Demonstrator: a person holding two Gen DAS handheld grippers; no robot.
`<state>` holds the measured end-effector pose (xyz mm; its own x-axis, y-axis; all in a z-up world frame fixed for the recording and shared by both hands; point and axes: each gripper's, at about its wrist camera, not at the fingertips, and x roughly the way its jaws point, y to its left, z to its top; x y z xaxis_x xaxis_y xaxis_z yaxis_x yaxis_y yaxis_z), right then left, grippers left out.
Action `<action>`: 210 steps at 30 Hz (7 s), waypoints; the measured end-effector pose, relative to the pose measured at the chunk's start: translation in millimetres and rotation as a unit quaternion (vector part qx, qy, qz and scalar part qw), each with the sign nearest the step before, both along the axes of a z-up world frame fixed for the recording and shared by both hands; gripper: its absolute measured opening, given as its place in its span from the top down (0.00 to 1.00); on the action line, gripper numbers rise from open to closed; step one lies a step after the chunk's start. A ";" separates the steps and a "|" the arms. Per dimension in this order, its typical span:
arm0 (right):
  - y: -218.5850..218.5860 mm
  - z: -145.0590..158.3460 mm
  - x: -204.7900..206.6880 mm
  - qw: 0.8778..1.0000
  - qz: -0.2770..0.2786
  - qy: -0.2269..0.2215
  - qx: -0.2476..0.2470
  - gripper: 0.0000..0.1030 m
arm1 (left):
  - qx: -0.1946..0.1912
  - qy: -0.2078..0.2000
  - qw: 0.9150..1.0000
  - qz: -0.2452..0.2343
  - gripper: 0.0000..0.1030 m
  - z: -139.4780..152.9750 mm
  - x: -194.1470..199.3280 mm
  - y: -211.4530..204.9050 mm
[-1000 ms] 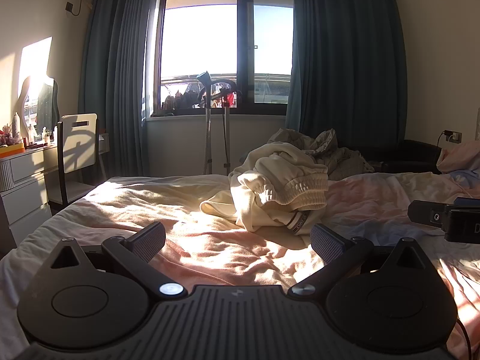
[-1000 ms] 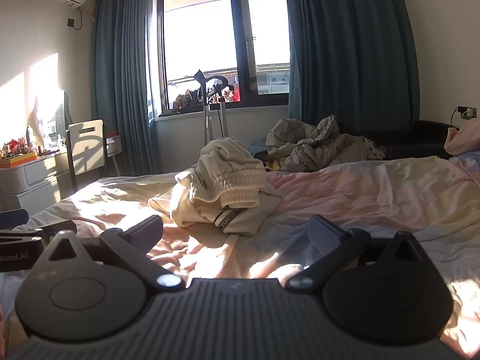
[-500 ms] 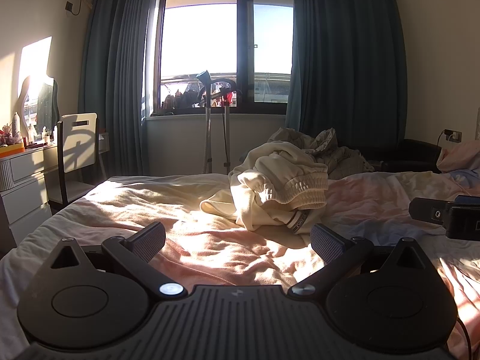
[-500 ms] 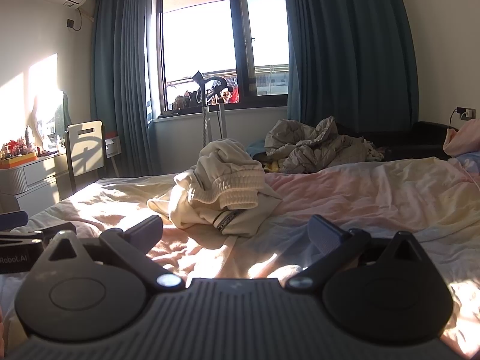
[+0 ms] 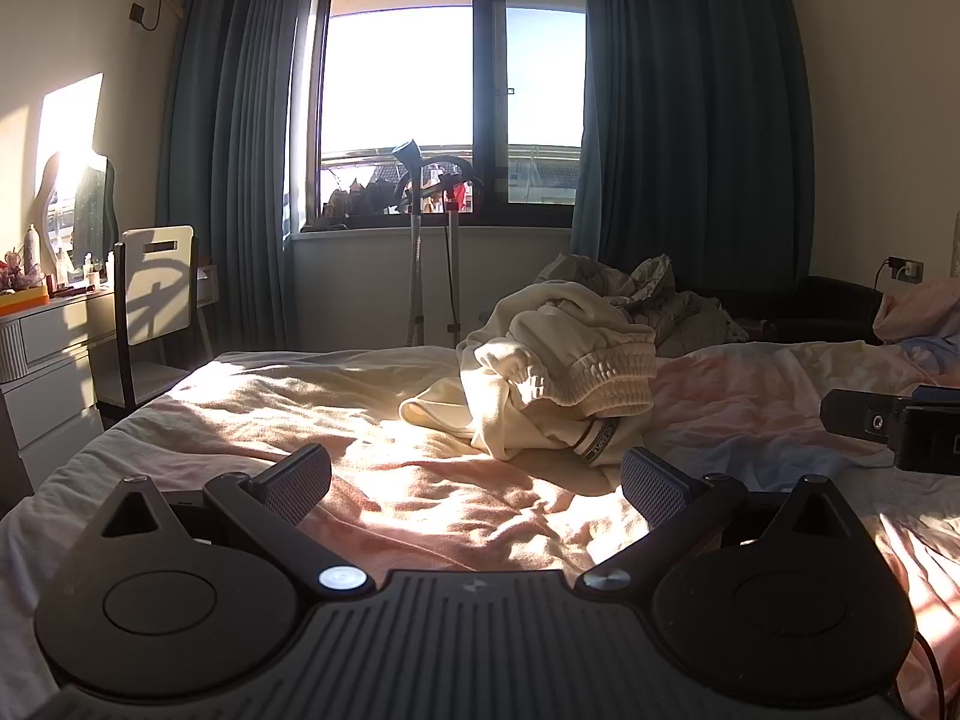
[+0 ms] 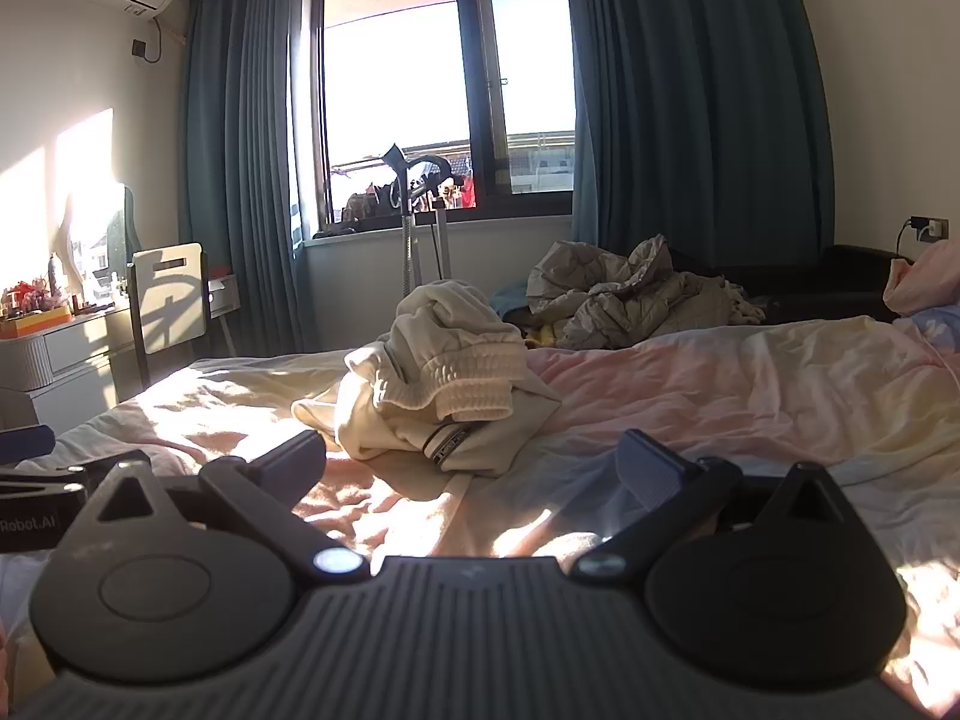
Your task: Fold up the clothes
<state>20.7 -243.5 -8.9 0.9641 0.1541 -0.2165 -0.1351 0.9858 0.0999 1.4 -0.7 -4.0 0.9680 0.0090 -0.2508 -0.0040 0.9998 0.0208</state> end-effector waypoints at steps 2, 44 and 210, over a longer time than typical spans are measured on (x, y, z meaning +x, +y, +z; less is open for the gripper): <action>0.0 0.6 -0.2 1.000 0.000 0.000 0.001 0.00 | 0.000 0.000 1.000 -0.001 0.00 -0.2 0.2 0.1; -61.0 -60.6 115.5 0.993 -0.043 0.090 0.063 0.00 | 0.186 -0.011 0.981 0.055 0.81 -86.1 315.9 -92.2; 399.2 -38.2 128.8 0.883 0.445 0.140 0.051 0.51 | -0.130 0.100 0.964 0.211 0.28 6.0 230.6 428.9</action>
<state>149.5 155.7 -47.1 0.3631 0.8560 -0.3679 -0.8074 0.4862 0.3343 232.0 428.2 2.0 0.8235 0.3035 -0.4792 -0.4337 0.8814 -0.1871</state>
